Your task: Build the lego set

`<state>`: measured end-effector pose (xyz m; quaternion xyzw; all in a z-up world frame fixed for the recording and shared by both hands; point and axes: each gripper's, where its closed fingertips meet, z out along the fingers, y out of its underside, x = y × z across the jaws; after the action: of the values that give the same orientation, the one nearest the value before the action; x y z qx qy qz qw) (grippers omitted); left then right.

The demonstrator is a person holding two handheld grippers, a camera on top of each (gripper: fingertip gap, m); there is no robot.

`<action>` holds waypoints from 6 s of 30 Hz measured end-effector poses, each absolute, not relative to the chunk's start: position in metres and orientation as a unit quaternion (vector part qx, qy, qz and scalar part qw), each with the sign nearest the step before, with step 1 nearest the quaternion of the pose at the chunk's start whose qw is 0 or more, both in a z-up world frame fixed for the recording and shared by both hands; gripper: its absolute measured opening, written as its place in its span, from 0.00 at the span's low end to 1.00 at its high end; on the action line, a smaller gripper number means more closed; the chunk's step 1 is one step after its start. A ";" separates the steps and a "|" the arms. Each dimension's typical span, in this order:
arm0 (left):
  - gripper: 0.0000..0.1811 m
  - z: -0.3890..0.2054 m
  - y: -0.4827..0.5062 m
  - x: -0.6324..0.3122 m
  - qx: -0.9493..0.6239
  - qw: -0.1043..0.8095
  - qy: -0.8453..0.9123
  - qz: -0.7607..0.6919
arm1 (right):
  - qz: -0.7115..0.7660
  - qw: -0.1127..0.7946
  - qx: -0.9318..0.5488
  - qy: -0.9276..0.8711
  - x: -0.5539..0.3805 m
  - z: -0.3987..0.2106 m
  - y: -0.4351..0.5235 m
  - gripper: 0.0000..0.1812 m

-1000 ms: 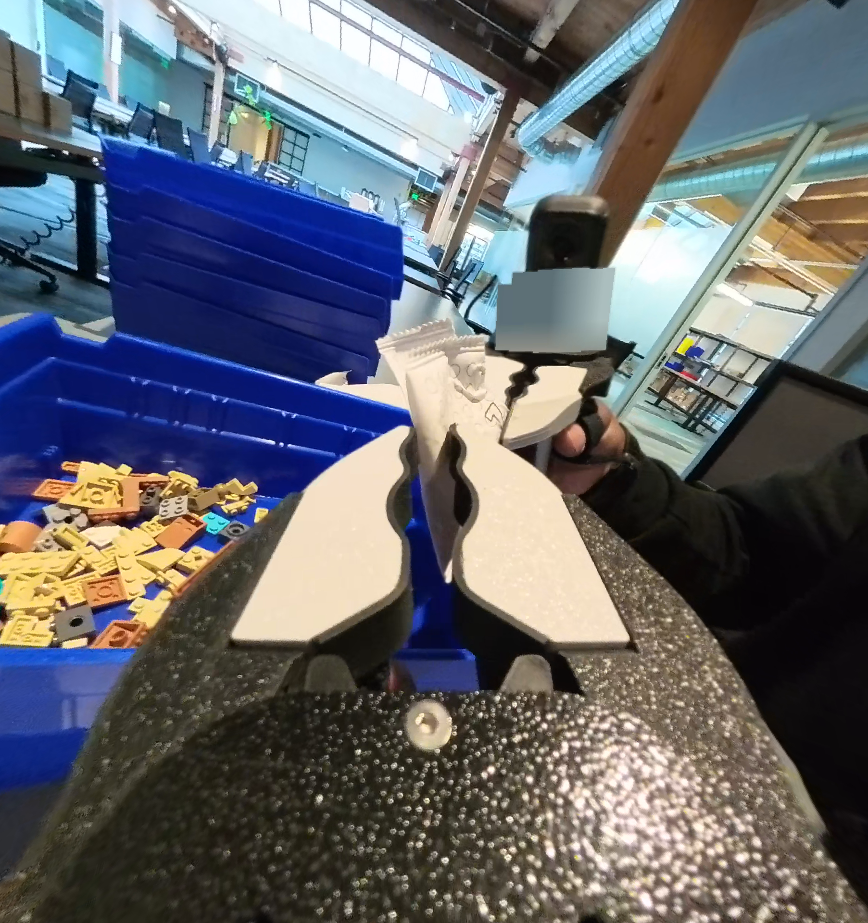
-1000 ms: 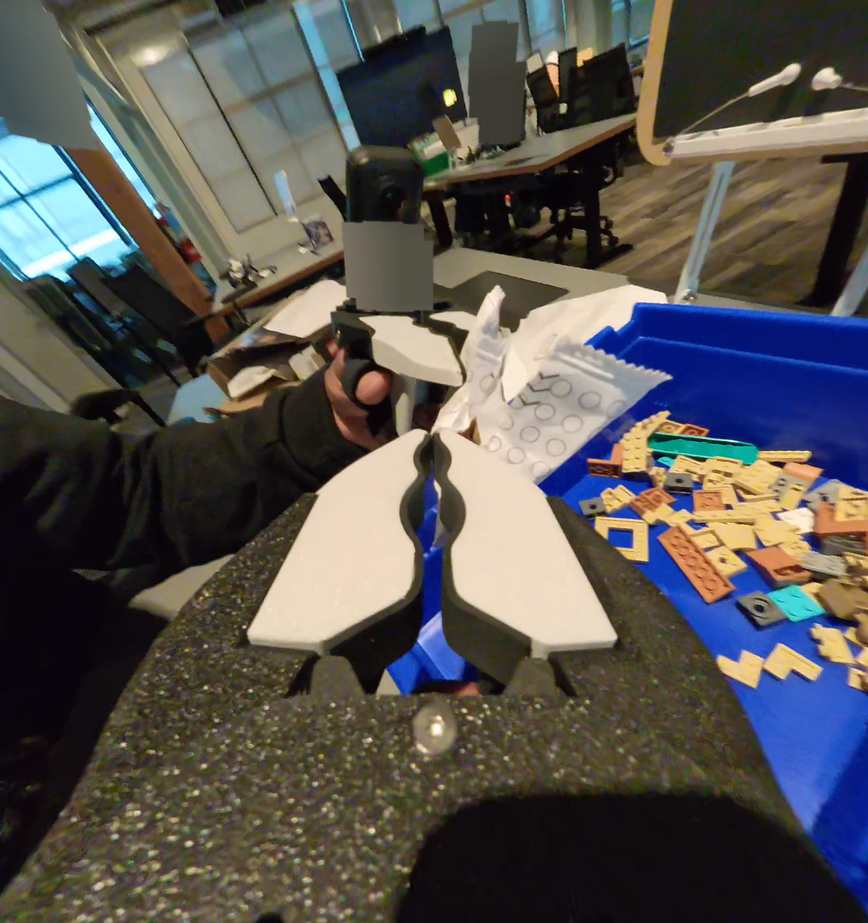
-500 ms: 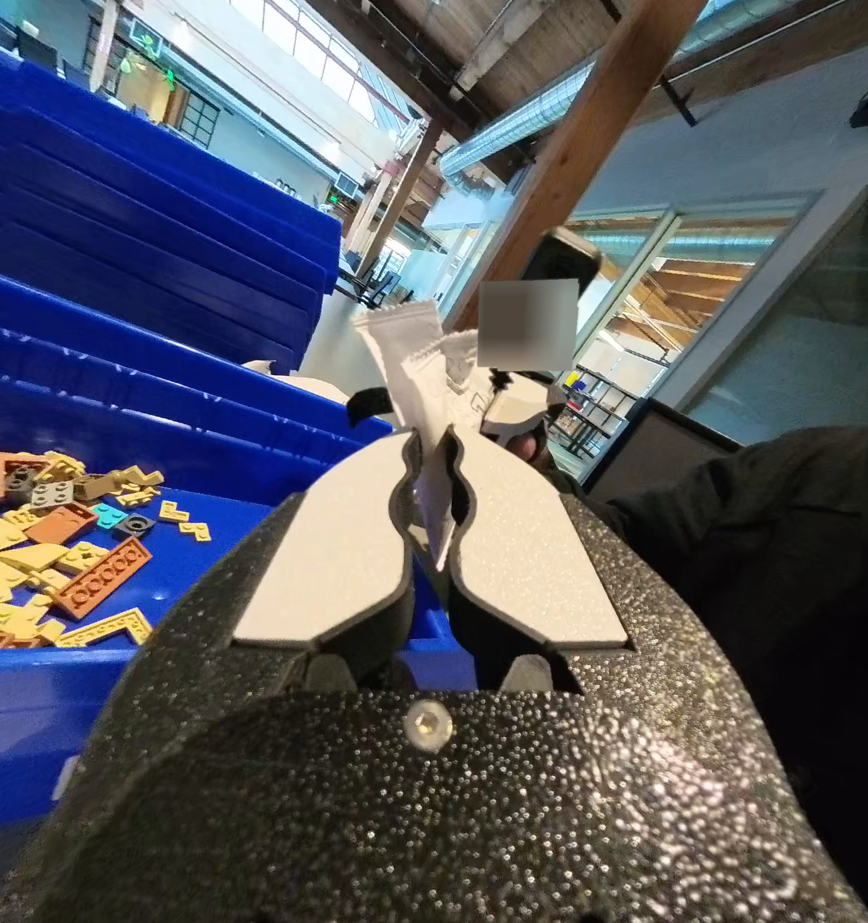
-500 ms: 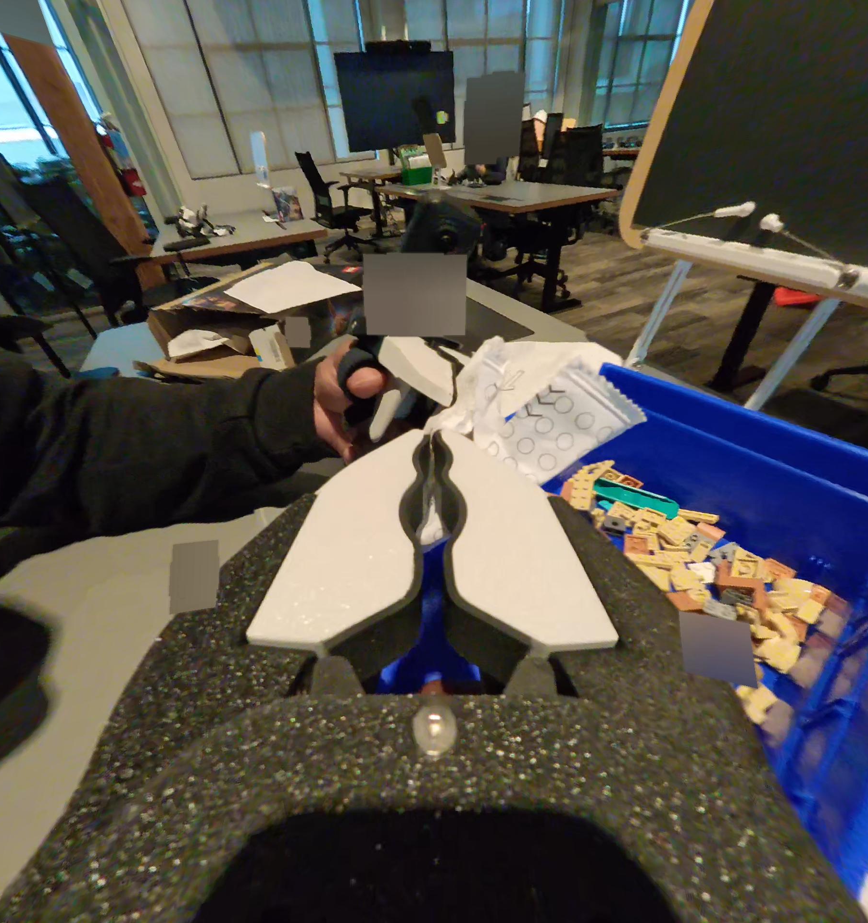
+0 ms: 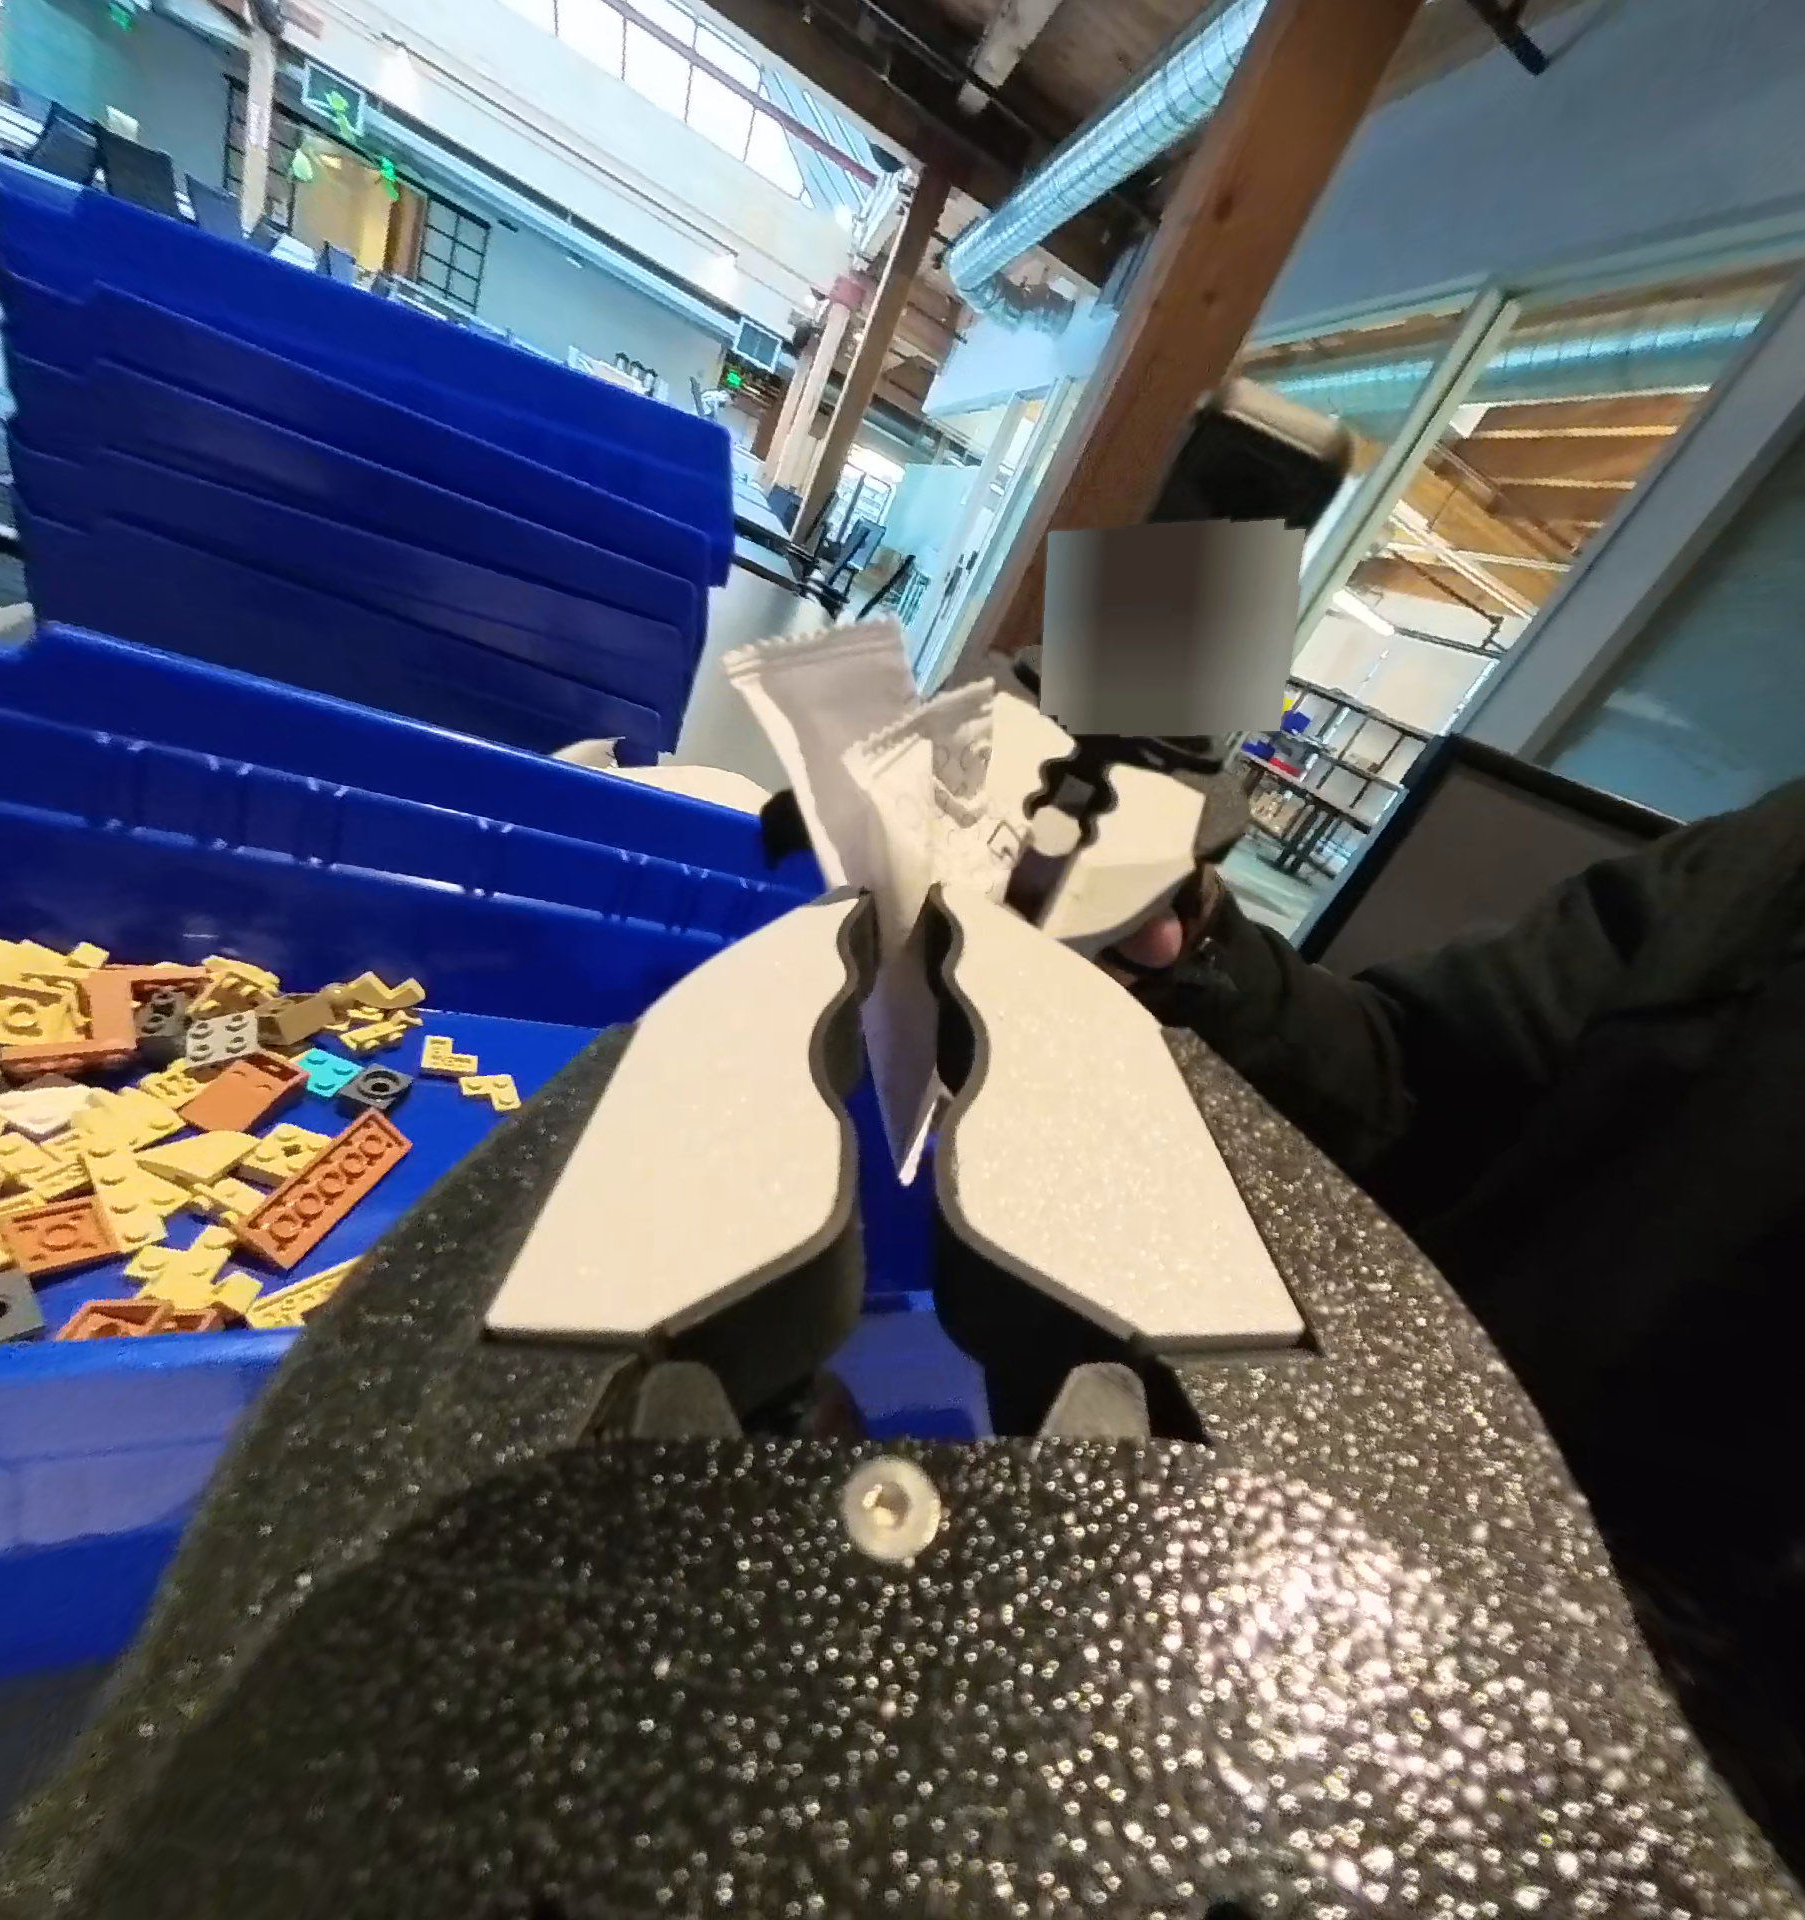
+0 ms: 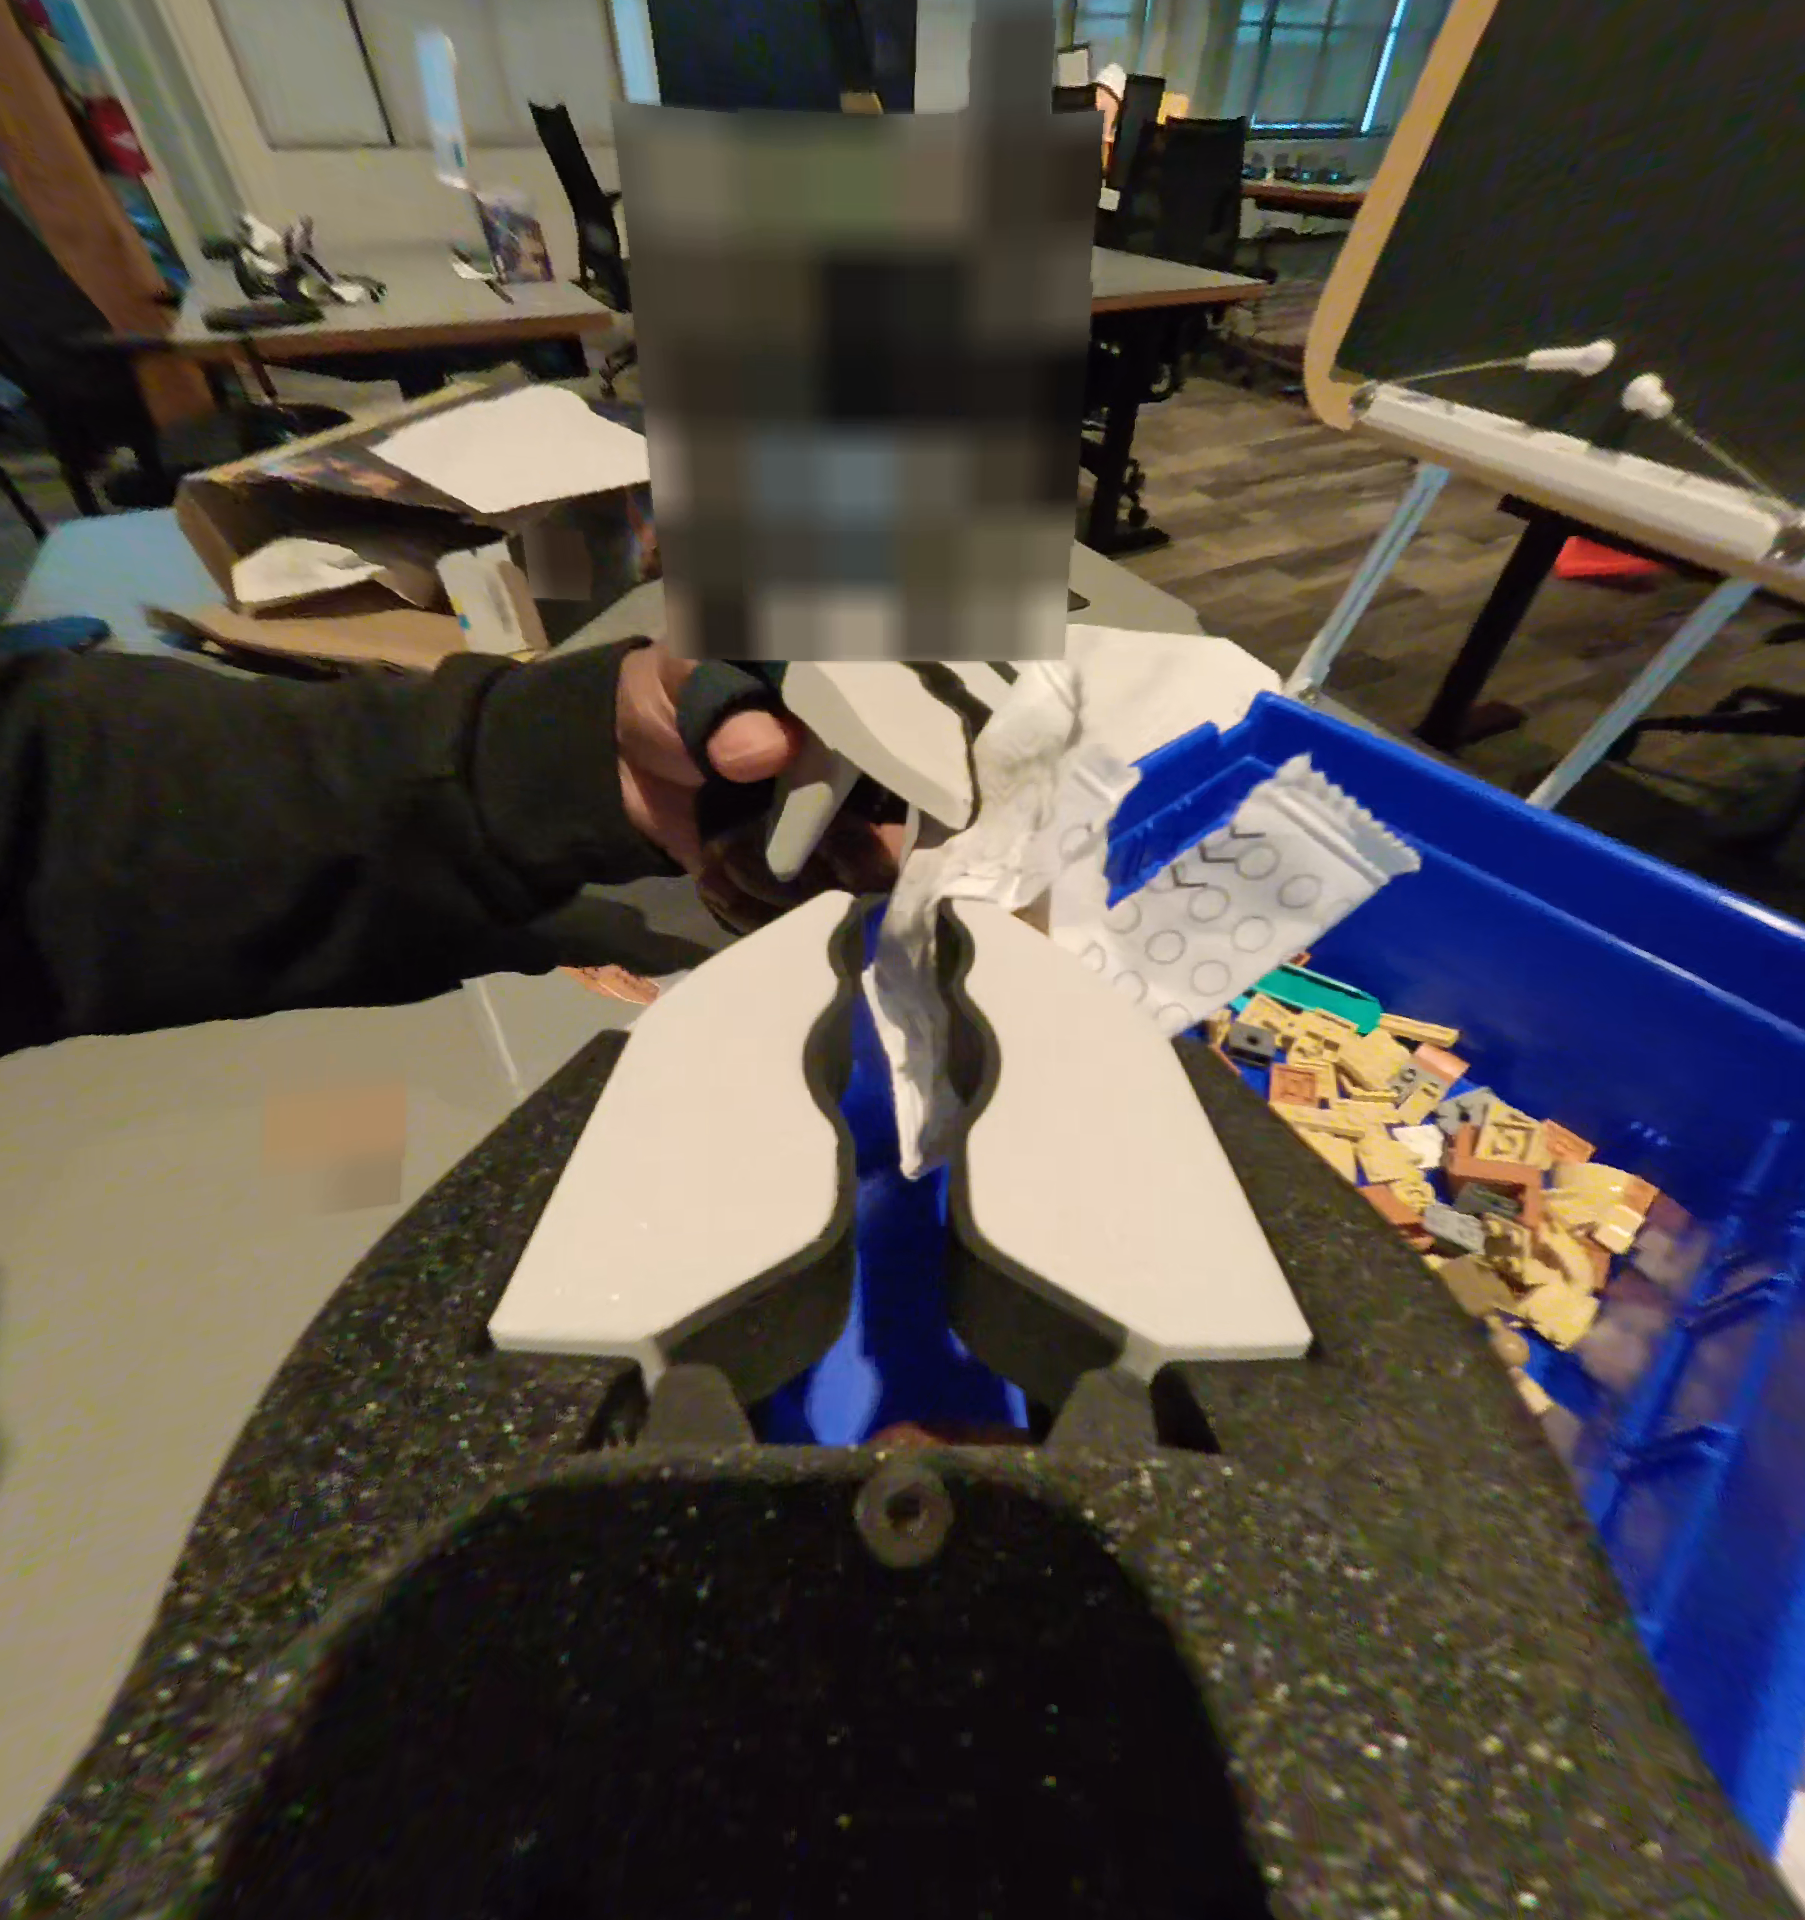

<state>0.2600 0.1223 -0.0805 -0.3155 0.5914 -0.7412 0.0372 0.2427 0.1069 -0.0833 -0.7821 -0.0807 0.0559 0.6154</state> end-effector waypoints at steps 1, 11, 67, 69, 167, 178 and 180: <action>0.05 -0.080 0.123 0.260 -0.317 0.034 0.589 -0.743 | 0.048 0.617 -0.781 -0.083 0.242 -0.082 0.107 0.08; 0.05 -0.076 0.122 0.253 -0.280 0.052 0.590 -0.755 | 0.163 0.675 -0.720 -0.007 0.243 -0.065 0.109 0.09; 0.04 -0.085 0.115 0.250 -0.310 -0.010 0.617 -0.723 | -0.120 0.631 -0.737 -0.211 0.235 -0.075 0.104 0.18; 0.04 -0.083 0.114 0.249 -0.310 -0.023 0.608 -0.730 | -0.123 0.622 -0.742 -0.219 0.237 -0.076 0.101 0.17; 0.04 -0.082 0.121 0.254 -0.336 -0.047 0.582 -0.739 | -0.258 0.596 -0.734 -0.198 0.264 -0.085 0.107 0.12; 0.04 -0.083 0.127 0.265 -0.360 0.071 0.669 -0.646 | -0.267 0.496 -0.801 -0.204 0.279 -0.113 0.090 0.31; 0.04 -0.085 0.124 0.265 -0.358 0.079 0.696 -0.617 | -0.262 0.485 -0.808 -0.207 0.279 -0.115 0.086 0.31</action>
<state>0.2654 0.1241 -0.0848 -0.3576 0.6964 -0.6173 0.0787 0.2789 0.0861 -0.1148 -0.8082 -0.2069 -0.2617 0.4853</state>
